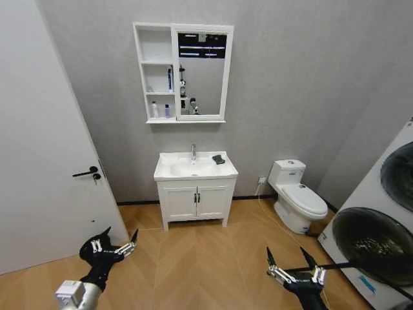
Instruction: Move facial cleanser and shampoo from washbasin to cabinet, then wipe washbasin with towel.
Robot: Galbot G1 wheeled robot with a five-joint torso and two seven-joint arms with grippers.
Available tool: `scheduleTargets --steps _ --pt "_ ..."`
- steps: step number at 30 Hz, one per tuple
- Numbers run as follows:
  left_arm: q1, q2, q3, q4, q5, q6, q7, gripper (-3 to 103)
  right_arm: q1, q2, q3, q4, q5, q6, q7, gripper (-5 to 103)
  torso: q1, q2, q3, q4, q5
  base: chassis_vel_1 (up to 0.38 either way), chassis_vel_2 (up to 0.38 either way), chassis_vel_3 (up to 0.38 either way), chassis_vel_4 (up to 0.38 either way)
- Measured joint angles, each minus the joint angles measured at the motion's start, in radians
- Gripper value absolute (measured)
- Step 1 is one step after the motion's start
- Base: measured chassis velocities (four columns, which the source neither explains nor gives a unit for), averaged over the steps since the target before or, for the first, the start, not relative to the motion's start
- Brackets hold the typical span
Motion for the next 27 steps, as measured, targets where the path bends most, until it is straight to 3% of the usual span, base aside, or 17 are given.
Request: scheduleTargets --steps 15,27 --pt "0.000 0.000 0.000 0.000 0.000 0.000 0.000 100 0.000 0.000 0.000 0.000 0.000 0.000 0.000 100 -0.001 0.001 0.000 -0.0006 0.0004 -0.137 -0.149 0.154 0.129" --pt "0.000 0.000 0.000 0.000 0.000 0.000 0.000 100 0.000 0.000 0.000 0.000 0.000 0.000 0.000 100 -0.001 0.001 0.000 -0.0004 -0.0002 0.010 0.012 -0.003 -0.012"
